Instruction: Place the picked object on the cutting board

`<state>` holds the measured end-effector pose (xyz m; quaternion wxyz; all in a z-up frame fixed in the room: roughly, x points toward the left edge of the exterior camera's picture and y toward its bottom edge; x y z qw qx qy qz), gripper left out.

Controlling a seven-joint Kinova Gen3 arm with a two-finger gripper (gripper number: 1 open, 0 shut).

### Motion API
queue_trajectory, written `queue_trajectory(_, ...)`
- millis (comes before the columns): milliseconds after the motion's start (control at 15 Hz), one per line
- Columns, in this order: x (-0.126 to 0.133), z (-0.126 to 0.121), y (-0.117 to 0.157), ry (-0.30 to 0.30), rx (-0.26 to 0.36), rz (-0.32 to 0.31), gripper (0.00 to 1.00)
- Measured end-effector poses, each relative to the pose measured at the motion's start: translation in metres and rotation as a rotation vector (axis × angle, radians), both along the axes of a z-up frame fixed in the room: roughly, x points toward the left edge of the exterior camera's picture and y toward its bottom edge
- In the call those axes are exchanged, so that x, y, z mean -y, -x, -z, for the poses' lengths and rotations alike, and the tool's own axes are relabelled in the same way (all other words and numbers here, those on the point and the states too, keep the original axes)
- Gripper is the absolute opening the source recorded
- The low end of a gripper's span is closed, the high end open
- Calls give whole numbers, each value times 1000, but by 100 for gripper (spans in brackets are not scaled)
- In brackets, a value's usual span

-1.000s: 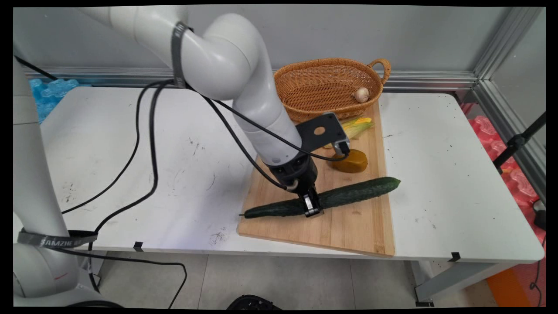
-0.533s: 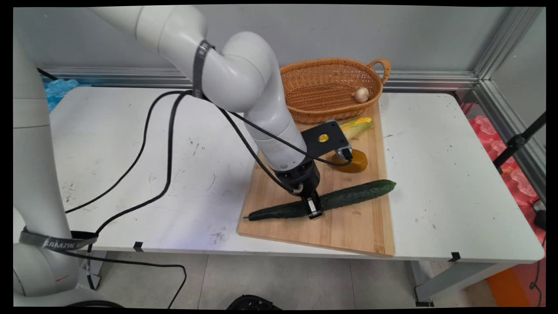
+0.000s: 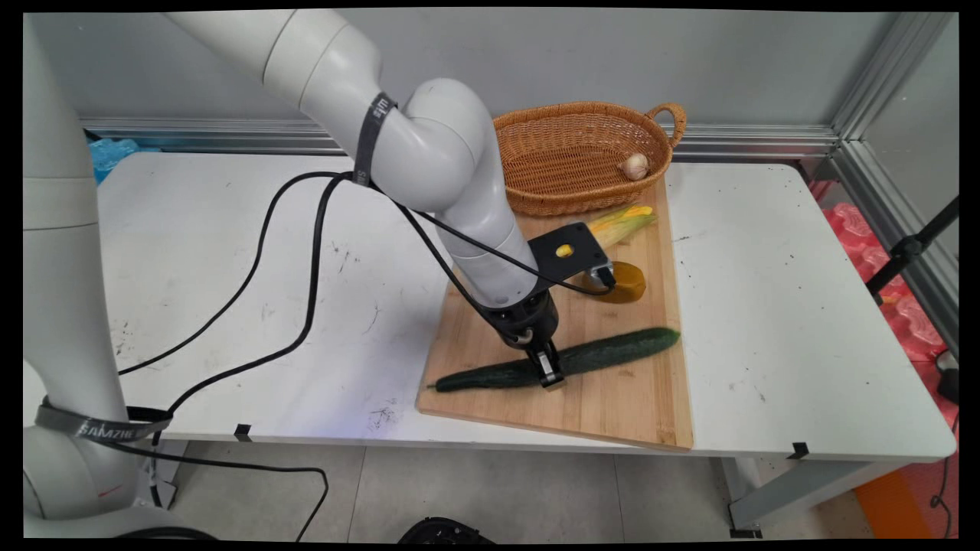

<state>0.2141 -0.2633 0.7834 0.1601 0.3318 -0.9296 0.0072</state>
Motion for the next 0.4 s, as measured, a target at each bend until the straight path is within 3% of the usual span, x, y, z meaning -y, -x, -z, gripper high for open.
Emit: queue_trajectory(400, 0, -6, -5, 12, -8, 11, 100)
